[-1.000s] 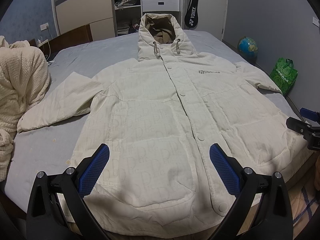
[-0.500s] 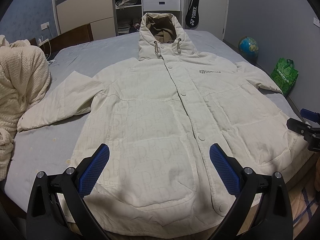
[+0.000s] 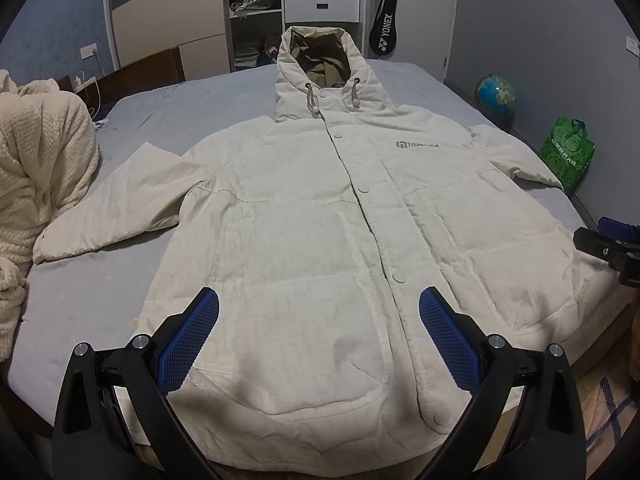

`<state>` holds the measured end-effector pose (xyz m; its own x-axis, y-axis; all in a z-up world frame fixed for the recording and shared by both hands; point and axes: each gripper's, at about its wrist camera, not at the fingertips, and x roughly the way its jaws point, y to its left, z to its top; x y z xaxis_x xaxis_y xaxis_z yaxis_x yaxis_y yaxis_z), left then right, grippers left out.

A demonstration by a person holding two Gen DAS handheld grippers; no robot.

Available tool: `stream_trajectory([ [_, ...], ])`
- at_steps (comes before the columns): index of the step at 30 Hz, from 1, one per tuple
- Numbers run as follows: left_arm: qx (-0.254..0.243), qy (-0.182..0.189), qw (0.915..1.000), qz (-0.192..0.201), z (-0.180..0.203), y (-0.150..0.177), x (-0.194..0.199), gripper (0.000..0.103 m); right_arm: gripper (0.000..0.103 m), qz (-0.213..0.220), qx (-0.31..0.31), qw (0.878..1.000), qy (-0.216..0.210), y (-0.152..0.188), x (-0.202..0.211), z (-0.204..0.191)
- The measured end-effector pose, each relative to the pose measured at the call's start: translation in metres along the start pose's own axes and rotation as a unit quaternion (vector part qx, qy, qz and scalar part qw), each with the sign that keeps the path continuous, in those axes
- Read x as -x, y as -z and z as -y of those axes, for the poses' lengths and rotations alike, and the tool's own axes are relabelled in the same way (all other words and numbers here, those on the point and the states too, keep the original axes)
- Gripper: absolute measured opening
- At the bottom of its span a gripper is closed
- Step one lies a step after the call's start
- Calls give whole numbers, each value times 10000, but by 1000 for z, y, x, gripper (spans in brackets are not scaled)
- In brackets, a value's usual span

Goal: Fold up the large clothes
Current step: 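Grasp the cream coat's sleeve cuff with the right gripper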

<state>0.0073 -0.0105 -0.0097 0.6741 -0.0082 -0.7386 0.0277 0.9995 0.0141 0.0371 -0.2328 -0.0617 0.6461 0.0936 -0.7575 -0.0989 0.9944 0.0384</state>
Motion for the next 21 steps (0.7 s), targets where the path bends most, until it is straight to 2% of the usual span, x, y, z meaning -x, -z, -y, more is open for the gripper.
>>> stream_trajectory([
  [4,81,106,9999,-28,-2,-4,-1,97,97,-49,-21,9999,-88,-3,-1,2],
  [8,228,386,9989,-94,-5,-7,-4,97,97,-64,23,9999,-87,-11,-2,6],
  [12,191,381,9990,-123,-2,-14,-6,97,97,-84,-118,9998,-163,-23,-1,21],
  [15,93,398,9990,-161,3,-20,-7,97,97,-90,-549,9972,-492,-33,0,49],
  [18,-3,399,9990,-186,7,-25,-11,97,97,10,-1173,9892,-875,-41,0,88],
  [21,-57,382,9989,-280,11,-32,-19,97,97,104,-1777,9792,-977,-44,-8,134],
])
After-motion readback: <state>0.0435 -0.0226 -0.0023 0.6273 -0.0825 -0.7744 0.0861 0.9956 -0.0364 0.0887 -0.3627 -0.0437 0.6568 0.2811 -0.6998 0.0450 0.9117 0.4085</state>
